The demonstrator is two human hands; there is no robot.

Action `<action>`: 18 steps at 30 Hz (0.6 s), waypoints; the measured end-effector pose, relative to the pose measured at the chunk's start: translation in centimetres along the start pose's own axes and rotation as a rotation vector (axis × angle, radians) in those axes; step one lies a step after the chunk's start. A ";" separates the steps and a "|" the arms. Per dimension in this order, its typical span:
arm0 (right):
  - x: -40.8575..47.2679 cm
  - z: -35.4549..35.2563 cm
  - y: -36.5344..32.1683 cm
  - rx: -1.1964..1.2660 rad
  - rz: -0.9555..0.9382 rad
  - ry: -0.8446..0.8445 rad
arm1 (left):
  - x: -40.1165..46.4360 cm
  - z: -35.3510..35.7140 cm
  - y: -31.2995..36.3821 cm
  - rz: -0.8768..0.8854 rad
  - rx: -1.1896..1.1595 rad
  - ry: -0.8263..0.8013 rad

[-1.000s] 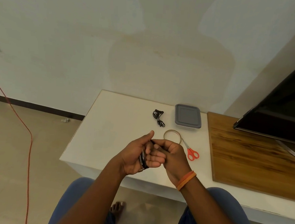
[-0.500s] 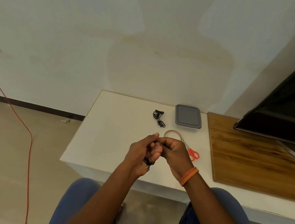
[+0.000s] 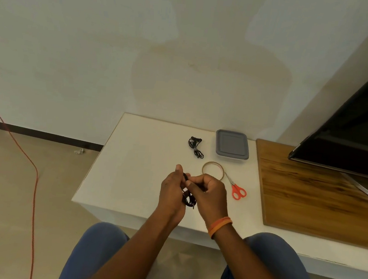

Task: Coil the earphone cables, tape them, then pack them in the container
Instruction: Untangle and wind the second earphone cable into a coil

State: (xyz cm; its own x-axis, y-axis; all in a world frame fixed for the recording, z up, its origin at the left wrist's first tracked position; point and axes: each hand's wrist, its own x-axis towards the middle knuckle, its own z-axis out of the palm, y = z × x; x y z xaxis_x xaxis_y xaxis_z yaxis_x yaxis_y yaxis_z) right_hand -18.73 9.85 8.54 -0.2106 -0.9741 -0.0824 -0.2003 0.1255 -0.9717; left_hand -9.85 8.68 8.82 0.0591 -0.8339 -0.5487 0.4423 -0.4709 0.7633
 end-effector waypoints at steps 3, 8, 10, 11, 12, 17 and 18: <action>-0.5 0.7 0.0 -0.098 -0.061 -0.038 | 0.0 -0.2 0.2 -0.010 -0.074 -0.037; -1.0 1.0 -0.2 -0.091 -0.081 -0.152 | 0.4 -0.7 0.6 -0.007 -0.129 -0.022; -1.1 0.8 -0.3 -0.057 -0.098 -0.178 | 0.5 -1.0 0.5 -0.020 -0.110 -0.030; -1.1 0.7 -0.3 -0.038 -0.105 -0.181 | 0.4 -1.0 0.5 -0.027 -0.107 -0.034; -1.1 0.6 -0.4 -0.029 -0.113 -0.182 | 0.3 -1.0 0.5 -0.042 -0.119 -0.037; -1.1 0.5 -0.4 -0.190 -0.270 -0.203 | -0.1 -1.2 0.9 -0.108 -0.263 -0.073; -1.2 0.6 -0.4 -0.229 -0.318 -0.204 | -0.2 -1.3 1.0 -0.118 -0.274 -0.087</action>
State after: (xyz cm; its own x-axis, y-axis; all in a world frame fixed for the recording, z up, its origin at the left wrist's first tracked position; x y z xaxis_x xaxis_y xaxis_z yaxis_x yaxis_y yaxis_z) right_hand -17.82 10.88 8.89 0.0842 -0.9853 0.1488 -0.4362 -0.1707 -0.8835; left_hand -8.22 8.76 9.25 -0.0786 -0.8050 -0.5881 0.6669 -0.4809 0.5692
